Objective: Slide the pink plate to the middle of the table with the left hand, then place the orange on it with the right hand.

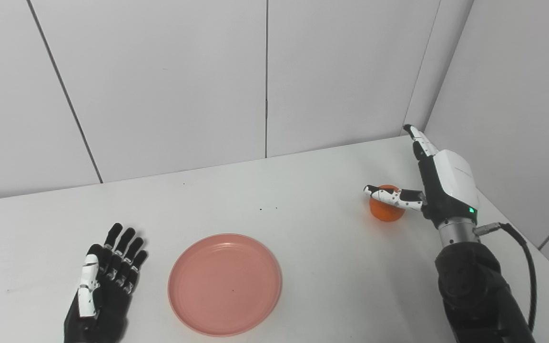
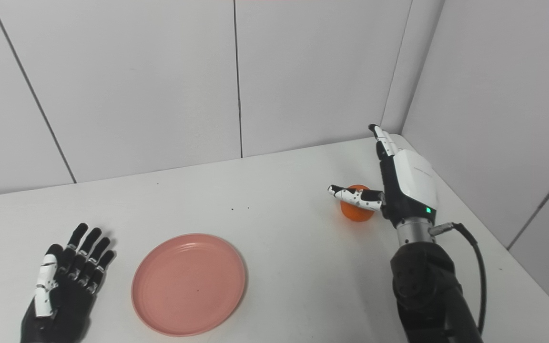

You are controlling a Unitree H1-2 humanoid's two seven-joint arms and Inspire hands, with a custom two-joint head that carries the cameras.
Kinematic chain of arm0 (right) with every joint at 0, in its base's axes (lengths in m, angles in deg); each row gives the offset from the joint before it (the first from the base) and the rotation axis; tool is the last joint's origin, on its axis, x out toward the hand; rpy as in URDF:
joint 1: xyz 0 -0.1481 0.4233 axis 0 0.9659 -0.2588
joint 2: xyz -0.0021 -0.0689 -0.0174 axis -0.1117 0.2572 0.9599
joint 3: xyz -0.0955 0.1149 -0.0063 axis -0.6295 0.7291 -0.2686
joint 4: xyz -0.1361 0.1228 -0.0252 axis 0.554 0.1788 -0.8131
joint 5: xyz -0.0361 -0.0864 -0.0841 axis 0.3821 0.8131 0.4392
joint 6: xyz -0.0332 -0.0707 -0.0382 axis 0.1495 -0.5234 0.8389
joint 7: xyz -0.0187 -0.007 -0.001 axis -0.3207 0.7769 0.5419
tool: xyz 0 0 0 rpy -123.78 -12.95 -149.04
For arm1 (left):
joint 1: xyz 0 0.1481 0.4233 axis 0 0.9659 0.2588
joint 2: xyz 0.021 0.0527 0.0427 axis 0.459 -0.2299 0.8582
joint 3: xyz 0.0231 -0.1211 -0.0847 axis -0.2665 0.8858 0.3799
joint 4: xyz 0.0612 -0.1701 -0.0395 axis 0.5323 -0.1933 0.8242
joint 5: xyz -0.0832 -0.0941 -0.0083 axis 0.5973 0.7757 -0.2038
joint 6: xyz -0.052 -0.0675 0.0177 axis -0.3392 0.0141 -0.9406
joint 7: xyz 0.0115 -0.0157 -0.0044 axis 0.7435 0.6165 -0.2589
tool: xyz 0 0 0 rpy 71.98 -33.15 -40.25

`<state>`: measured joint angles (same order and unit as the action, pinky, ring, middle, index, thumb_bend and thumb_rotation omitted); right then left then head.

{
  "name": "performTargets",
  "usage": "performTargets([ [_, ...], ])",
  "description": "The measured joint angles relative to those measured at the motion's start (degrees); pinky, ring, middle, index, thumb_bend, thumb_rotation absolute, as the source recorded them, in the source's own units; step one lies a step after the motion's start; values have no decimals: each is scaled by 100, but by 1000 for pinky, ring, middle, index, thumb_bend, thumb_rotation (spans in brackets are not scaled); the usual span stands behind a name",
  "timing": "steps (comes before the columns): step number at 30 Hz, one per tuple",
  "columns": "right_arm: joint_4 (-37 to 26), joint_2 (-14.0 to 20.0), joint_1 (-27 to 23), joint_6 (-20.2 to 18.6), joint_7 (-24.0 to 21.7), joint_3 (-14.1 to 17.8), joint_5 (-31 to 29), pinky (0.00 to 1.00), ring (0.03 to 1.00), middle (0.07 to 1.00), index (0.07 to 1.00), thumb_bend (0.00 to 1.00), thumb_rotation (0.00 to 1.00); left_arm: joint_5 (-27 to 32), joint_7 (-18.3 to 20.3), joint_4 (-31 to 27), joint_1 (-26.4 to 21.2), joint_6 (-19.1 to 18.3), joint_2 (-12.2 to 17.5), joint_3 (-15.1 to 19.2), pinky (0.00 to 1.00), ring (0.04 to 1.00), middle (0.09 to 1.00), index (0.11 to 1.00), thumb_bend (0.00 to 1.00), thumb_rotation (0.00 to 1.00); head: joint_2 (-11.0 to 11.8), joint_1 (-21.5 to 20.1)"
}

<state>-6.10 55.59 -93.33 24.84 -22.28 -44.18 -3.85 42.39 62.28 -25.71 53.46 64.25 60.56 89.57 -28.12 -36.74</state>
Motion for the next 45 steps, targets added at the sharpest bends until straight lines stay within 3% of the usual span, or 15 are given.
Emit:
performTargets([
  [14,537,162,-224,-320,-501,-24,-17,803,898,946,947,1000,382,25,-1,-16,1,-38,35,26,1000,986,991,990,355,1000,-114,-26],
  [27,1133,242,-308,-334,-500,-140,-116,785,882,930,934,1000,394,28,-58,-196,43,-288,40,77,1000,986,992,992,351,1000,-211,-53],
  [45,1450,379,-400,-336,-632,-330,-252,785,878,912,912,1000,367,81,-114,-256,43,-411,41,130,1000,985,989,989,347,1000,-272,-62],
])
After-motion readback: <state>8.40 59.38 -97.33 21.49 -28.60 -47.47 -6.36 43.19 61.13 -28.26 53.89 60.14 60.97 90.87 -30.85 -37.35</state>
